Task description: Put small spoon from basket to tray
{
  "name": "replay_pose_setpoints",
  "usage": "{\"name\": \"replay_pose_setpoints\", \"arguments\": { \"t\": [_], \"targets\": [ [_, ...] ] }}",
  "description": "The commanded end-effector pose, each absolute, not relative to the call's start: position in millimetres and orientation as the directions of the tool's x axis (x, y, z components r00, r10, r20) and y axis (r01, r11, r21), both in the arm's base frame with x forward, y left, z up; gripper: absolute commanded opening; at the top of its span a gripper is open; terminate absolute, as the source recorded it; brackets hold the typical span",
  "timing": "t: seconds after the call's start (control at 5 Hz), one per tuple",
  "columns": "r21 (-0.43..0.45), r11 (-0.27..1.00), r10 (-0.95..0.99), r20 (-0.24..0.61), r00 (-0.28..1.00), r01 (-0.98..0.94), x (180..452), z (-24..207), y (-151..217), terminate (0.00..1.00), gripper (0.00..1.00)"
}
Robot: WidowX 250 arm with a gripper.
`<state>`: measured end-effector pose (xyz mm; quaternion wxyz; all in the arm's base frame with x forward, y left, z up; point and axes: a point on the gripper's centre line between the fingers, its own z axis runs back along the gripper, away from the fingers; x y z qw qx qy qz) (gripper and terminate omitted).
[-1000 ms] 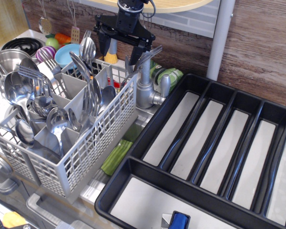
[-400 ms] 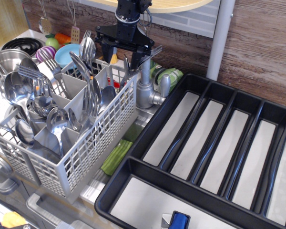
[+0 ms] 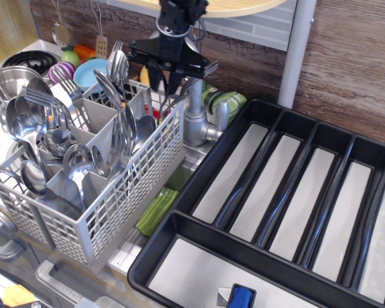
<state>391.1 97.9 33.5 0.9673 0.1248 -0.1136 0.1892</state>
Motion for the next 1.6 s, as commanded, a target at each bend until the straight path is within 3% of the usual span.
{"name": "replay_pose_setpoints", "arguments": {
  "t": [0.0,0.4,0.8,1.0,1.4],
  "targets": [
    [0.25,0.88,0.321,0.317,0.892,-0.405,382,78,104,0.0,0.0],
    [0.281,0.877,0.303,0.304,0.903,-0.389,365,135,94,0.0,0.0],
    [0.244,0.876,0.361,0.245,0.9,-0.417,377,189,32,0.0,0.0],
    [0.181,0.853,0.461,0.178,0.869,-0.49,386,197,5,0.0,0.0],
    [0.052,0.74,0.663,0.115,0.74,-0.671,387,181,-33,0.0,0.0]
  ]
}}
